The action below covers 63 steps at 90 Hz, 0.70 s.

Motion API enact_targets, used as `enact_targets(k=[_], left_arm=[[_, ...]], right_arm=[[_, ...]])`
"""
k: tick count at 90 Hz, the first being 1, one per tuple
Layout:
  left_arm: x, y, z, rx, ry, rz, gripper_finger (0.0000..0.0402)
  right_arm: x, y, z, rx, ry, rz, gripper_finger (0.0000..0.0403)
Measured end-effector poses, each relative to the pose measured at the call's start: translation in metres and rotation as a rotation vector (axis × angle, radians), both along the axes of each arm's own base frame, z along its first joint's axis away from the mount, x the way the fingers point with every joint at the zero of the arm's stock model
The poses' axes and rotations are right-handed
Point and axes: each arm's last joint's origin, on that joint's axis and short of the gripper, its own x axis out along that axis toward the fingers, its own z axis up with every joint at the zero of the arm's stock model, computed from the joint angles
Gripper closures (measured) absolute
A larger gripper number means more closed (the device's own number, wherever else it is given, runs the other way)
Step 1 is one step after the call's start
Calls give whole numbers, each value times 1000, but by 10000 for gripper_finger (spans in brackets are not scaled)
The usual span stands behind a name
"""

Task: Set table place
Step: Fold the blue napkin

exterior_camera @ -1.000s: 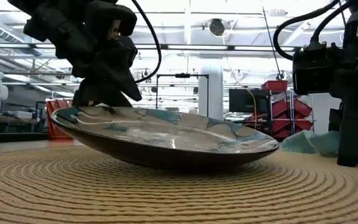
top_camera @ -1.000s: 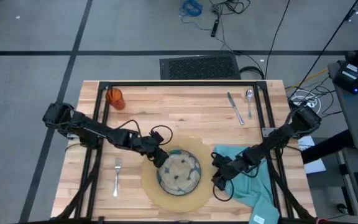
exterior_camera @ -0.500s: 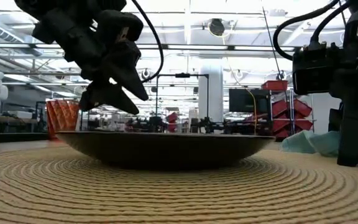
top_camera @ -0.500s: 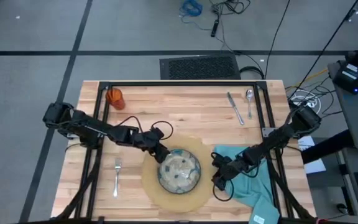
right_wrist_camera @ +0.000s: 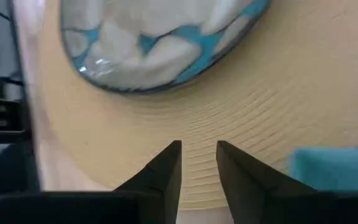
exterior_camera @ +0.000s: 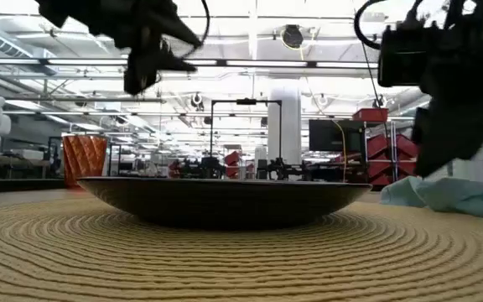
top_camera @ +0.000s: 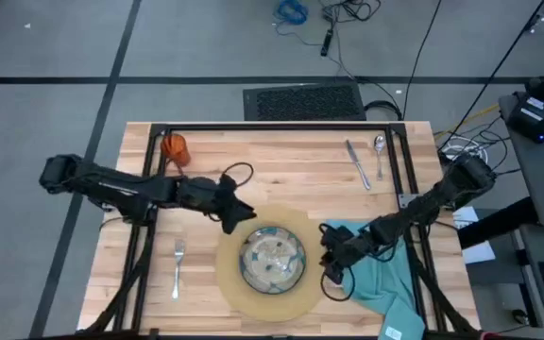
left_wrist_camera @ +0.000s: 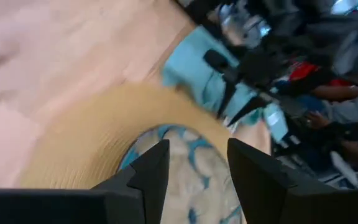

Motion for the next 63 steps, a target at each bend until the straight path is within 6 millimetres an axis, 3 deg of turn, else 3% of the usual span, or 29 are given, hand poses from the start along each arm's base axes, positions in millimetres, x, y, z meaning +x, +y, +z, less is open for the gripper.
enact_targets(k=[19,29,45,63], left_arm=[[-12,0,10,164,-25,-21,256],[-11,0,3,194,30,-35,256],[-1,0,-16,238,122,-61,256],[-2,2,-31,373,248,-60,256]], right_arm=[[14,-31,43,-135,-129,85,310],[19,-52,70,-246,-207,109,310],[21,-77,101,-463,-292,0,310],[9,-106,108,-509,-165,-58,310]])
